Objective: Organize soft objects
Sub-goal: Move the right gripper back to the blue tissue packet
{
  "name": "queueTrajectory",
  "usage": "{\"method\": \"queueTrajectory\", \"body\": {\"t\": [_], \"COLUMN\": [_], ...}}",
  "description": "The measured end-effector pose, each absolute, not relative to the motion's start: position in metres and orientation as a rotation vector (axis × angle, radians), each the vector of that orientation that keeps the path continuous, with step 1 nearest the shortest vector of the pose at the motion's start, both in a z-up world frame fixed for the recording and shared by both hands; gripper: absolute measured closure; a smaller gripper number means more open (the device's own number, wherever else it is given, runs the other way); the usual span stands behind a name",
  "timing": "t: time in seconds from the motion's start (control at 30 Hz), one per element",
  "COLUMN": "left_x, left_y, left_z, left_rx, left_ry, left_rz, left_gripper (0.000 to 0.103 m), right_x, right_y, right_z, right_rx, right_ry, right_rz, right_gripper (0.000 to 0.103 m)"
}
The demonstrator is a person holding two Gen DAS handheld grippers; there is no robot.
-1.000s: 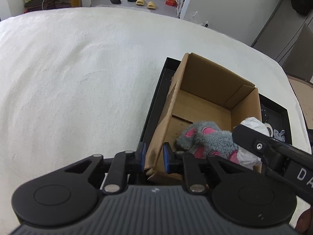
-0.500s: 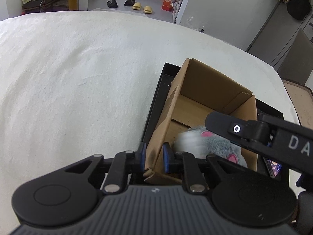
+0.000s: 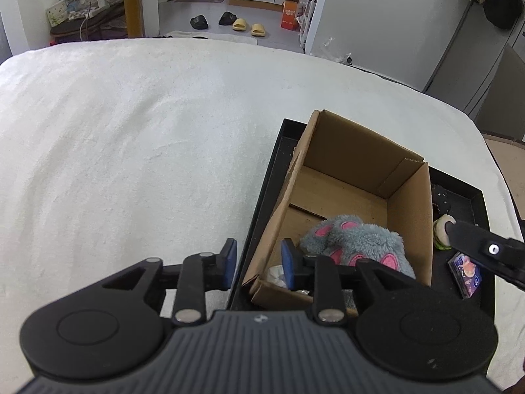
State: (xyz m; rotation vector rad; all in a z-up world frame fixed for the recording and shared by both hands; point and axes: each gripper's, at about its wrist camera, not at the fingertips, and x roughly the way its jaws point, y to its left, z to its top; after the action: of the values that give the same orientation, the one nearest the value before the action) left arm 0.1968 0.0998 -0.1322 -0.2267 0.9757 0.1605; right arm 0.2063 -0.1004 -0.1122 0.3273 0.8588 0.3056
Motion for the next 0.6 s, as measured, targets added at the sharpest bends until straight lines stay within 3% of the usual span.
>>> {"method": "queueTrajectory", "body": {"t": [0.33,0.6], "left_x": [0.193,0.192], "left_y": [0.080,0.066], "left_z": [-0.122,-0.121], "left_rx": [-0.126,-0.047], "left_ry": [0.951,0.960], "left_rz": [0.198,0.235], "left_gripper": [0.050,0.048], "right_x": [0.191,0.188], "right_y": [-0.149,-0.185], "right_z": [-0.112,-0.108], "right_rx": [0.292,0.272], "right_ry": [0.805,0.743], "right_rz": [0.224,0.184], "right_gripper": [0.035,0.024]}}
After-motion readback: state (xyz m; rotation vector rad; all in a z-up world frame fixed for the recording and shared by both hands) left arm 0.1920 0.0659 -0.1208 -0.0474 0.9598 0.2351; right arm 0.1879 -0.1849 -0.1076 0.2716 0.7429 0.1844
